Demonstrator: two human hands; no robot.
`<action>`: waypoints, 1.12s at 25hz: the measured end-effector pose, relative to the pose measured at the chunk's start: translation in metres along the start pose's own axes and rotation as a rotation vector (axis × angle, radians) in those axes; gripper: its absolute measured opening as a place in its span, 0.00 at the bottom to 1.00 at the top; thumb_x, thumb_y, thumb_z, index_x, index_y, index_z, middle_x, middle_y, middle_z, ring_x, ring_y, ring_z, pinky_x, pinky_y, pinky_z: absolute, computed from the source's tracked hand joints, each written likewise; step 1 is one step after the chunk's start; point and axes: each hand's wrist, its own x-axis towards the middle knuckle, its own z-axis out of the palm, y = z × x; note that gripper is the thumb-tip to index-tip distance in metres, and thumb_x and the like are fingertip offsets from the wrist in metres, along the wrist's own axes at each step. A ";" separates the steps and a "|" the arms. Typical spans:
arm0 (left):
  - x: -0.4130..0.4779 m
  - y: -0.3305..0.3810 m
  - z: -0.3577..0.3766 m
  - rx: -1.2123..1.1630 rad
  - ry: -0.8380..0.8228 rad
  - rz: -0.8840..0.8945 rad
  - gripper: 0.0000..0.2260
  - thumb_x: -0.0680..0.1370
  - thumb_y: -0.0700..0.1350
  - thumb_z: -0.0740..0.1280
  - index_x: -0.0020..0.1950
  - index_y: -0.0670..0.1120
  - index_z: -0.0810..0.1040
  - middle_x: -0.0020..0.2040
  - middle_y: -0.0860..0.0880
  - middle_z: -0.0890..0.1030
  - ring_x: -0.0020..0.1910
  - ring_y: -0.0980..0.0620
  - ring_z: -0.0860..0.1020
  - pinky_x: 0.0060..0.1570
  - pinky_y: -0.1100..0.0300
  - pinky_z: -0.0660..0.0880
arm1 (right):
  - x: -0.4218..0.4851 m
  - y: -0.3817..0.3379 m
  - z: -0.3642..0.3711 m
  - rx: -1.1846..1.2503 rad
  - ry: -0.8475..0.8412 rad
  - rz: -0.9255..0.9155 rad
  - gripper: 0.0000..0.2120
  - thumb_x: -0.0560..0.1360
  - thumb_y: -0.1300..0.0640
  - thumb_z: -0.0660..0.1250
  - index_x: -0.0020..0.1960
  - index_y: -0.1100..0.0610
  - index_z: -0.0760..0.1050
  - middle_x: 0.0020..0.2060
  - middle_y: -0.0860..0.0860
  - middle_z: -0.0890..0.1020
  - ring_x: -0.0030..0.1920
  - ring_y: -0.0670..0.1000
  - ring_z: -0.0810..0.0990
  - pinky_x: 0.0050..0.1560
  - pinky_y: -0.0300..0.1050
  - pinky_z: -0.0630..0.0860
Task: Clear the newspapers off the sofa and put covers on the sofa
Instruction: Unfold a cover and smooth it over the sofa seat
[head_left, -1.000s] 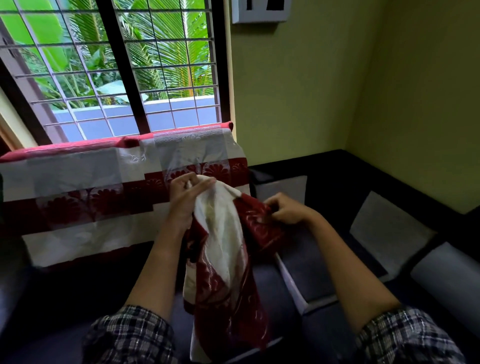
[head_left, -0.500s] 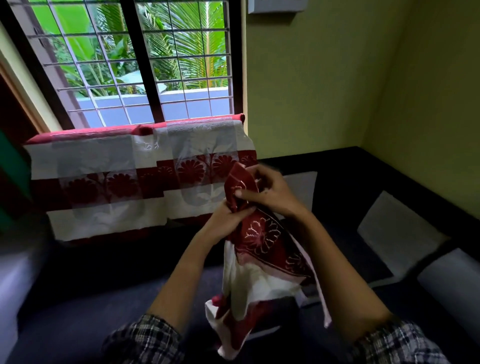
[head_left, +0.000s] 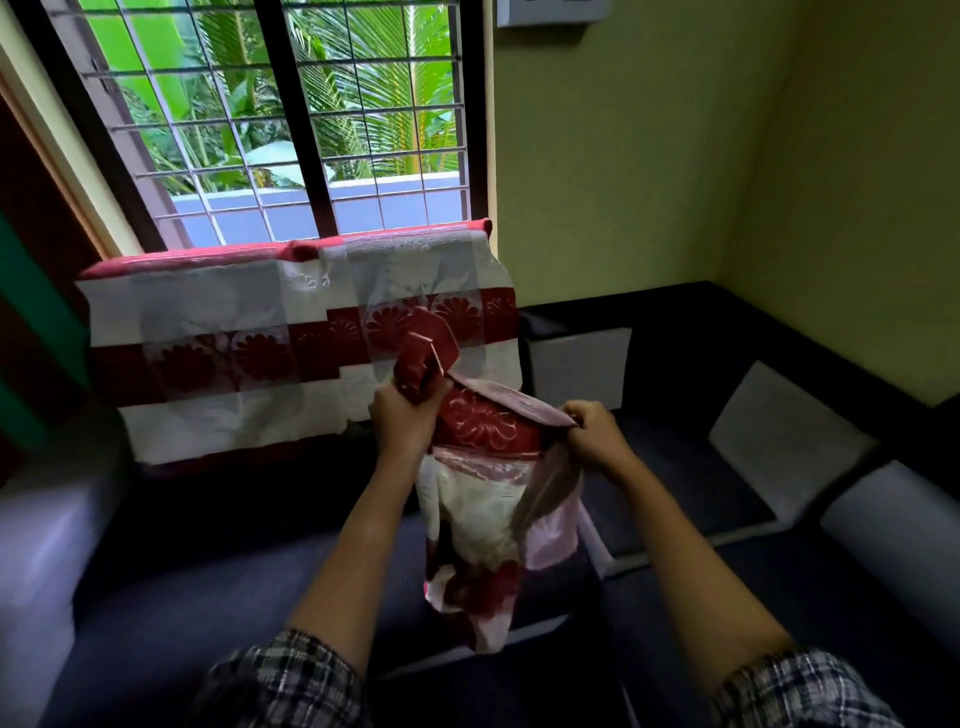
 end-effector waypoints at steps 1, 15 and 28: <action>-0.010 -0.003 -0.007 0.149 0.043 0.040 0.28 0.67 0.41 0.76 0.65 0.43 0.70 0.63 0.40 0.74 0.64 0.43 0.72 0.56 0.63 0.68 | -0.009 -0.013 0.005 -0.008 0.072 -0.046 0.10 0.69 0.71 0.62 0.34 0.58 0.74 0.31 0.52 0.77 0.38 0.49 0.75 0.35 0.40 0.68; -0.172 -0.050 -0.107 0.852 -0.316 0.319 0.09 0.77 0.43 0.62 0.52 0.46 0.81 0.51 0.45 0.76 0.52 0.46 0.74 0.45 0.56 0.70 | -0.234 -0.079 0.078 -0.525 0.102 -0.173 0.12 0.69 0.49 0.67 0.44 0.57 0.73 0.42 0.54 0.81 0.45 0.57 0.78 0.40 0.48 0.70; -0.197 -0.061 -0.163 0.868 -0.112 -0.015 0.10 0.76 0.38 0.60 0.51 0.43 0.80 0.51 0.39 0.80 0.51 0.38 0.78 0.46 0.50 0.74 | -0.299 -0.040 0.060 -0.838 0.050 0.231 0.13 0.79 0.62 0.54 0.60 0.59 0.71 0.58 0.58 0.76 0.58 0.59 0.75 0.53 0.50 0.72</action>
